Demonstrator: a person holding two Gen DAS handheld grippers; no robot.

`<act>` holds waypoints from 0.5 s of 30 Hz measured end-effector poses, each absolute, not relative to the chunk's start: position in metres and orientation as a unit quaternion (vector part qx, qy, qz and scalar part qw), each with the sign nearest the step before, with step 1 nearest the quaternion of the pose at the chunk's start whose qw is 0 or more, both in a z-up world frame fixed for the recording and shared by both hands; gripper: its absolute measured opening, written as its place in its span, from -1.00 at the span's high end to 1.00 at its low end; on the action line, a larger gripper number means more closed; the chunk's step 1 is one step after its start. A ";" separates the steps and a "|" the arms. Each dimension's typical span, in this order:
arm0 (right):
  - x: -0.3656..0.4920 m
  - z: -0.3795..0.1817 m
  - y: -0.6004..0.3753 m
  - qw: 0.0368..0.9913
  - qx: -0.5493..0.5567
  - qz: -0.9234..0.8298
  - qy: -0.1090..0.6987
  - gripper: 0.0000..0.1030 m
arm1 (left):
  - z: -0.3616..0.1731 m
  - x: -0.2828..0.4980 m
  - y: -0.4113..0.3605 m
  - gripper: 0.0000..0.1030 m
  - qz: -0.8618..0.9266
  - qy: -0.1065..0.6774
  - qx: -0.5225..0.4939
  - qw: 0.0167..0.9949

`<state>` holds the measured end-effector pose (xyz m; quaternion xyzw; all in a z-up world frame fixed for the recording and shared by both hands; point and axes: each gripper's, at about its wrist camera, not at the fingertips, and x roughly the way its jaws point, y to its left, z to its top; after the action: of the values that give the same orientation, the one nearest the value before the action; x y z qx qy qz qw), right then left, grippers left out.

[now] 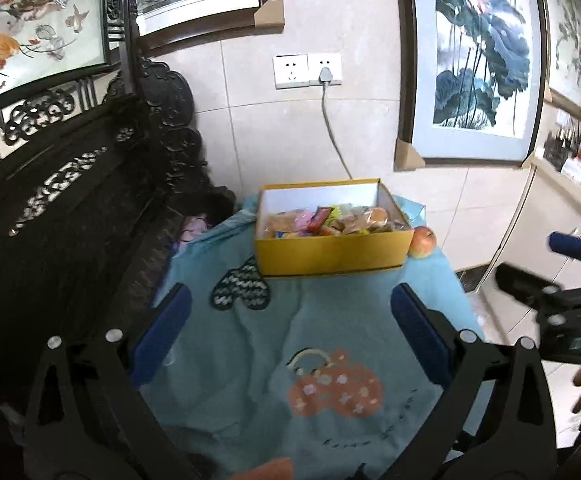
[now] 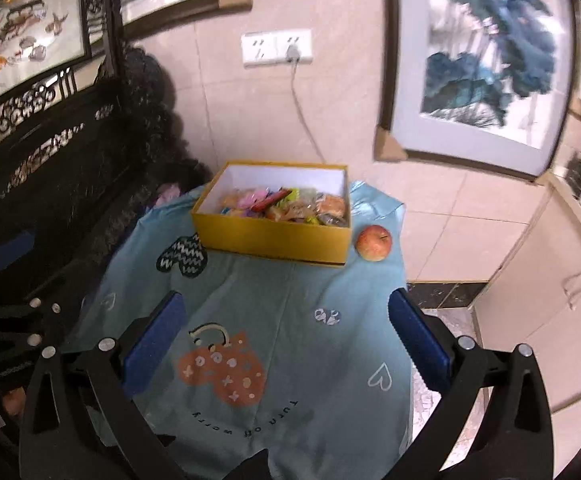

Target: Organize snacks

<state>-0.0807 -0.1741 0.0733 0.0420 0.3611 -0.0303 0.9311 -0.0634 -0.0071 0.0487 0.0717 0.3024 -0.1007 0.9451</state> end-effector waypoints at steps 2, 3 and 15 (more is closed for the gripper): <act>-0.091 0.075 -0.165 0.933 0.034 -0.039 0.357 -0.97 | 0.047 -0.069 0.004 -0.96 -0.101 0.313 0.064 0.942; -0.095 0.075 -0.160 0.933 0.027 -0.042 0.356 -0.97 | 0.047 -0.071 0.008 -0.96 -0.099 0.316 0.063 0.942; -0.115 0.076 -0.127 0.931 0.006 -0.035 0.364 -0.97 | 0.045 -0.089 0.035 -0.96 -0.096 0.324 0.057 0.939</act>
<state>-0.1154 -0.1269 0.0761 0.0057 0.3638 -0.0355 0.9308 -0.0895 0.0349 0.0455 0.0565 0.3242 -0.0964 0.9394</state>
